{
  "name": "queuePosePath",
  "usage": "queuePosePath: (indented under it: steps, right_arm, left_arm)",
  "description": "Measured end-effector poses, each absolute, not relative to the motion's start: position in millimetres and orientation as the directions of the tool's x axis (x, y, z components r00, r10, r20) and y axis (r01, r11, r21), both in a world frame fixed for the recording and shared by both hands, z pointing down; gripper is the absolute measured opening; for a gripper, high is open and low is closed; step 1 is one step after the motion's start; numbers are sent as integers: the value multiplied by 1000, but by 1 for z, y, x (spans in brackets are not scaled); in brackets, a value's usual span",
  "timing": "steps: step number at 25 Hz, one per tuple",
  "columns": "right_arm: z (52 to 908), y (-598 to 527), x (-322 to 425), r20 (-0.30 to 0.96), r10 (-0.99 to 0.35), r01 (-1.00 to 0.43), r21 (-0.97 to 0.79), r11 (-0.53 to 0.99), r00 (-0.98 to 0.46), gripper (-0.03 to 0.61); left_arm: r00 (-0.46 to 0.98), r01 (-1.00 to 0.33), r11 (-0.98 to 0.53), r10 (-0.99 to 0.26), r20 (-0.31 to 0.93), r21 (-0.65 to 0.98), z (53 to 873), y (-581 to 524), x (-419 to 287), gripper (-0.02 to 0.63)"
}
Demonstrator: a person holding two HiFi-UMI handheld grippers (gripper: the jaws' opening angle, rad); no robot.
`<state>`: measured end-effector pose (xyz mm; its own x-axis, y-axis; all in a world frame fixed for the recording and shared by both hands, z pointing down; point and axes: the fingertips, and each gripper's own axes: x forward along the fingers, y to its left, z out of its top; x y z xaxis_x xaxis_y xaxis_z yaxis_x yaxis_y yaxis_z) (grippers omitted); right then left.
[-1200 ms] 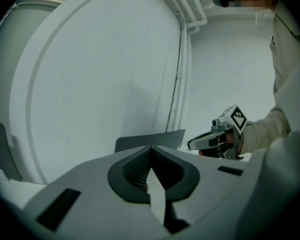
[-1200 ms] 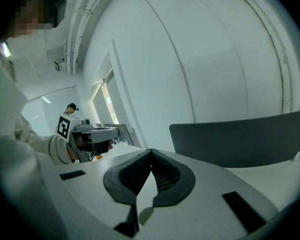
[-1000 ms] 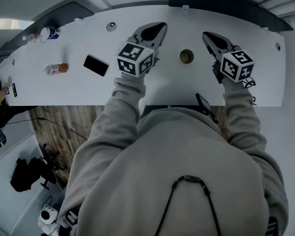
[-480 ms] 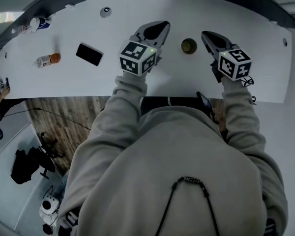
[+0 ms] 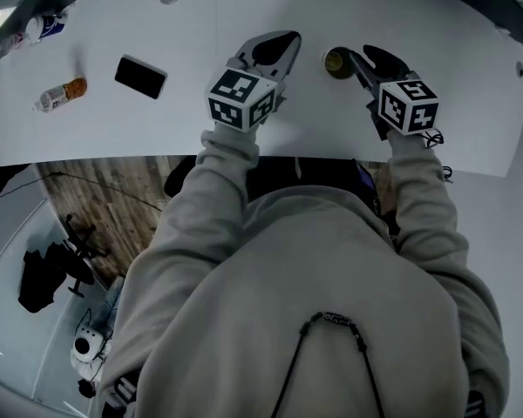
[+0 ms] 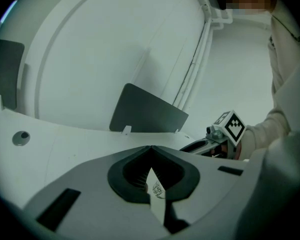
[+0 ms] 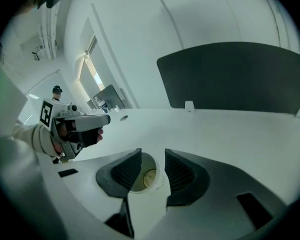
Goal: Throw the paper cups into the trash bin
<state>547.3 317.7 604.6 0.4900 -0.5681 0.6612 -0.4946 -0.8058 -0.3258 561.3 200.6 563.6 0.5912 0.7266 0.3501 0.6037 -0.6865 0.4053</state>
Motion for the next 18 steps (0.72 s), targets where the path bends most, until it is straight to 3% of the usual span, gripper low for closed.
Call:
queuePosePath:
  steps: [9, 12, 18]
  right_arm:
    - [645, 321, 534, 721, -535, -460, -331, -824, 440, 124]
    - [648, 320, 534, 743, -513, -471, -300, -830, 431, 44]
    - [613, 320, 547, 709, -516, -486, -274, -830, 481, 40]
  left_arm:
    - [579, 588, -685, 728, 367, 430, 585, 200, 544, 3]
    - [574, 594, -682, 731, 369, 427, 586, 202, 541, 3]
    - [584, 601, -686, 727, 361, 410, 570, 202, 539, 3]
